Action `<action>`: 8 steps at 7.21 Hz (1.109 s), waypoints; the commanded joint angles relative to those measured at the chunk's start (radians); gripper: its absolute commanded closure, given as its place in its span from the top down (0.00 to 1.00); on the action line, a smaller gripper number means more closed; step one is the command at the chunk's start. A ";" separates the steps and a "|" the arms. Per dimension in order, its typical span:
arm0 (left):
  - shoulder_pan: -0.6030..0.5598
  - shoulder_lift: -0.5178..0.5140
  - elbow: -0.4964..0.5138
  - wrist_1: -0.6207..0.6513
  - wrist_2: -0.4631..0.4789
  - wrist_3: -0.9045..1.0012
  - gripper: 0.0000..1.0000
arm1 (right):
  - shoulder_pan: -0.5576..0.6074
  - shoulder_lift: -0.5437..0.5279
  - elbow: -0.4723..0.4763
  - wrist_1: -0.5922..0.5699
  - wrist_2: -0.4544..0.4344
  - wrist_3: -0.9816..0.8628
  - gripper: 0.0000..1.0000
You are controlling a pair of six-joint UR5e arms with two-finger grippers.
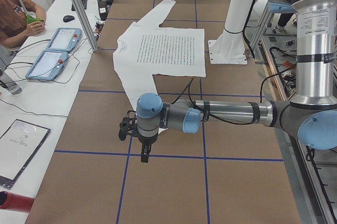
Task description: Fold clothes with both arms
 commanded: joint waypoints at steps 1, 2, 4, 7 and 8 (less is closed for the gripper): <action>0.006 -0.023 0.028 -0.056 -0.070 -0.005 1.00 | -0.025 0.047 -0.003 -0.002 -0.005 -0.002 1.00; 0.010 -0.030 0.045 -0.114 -0.087 -0.005 1.00 | -0.054 0.055 -0.041 0.007 0.008 0.002 1.00; 0.012 -0.030 0.105 -0.208 -0.138 -0.007 1.00 | -0.144 0.060 -0.114 0.215 -0.007 0.211 1.00; 0.012 -0.032 0.114 -0.269 -0.135 -0.011 1.00 | -0.301 0.052 -0.331 0.667 -0.074 0.320 1.00; 0.012 -0.033 0.126 -0.276 -0.135 -0.016 1.00 | -0.348 0.052 -0.334 0.671 -0.085 0.335 1.00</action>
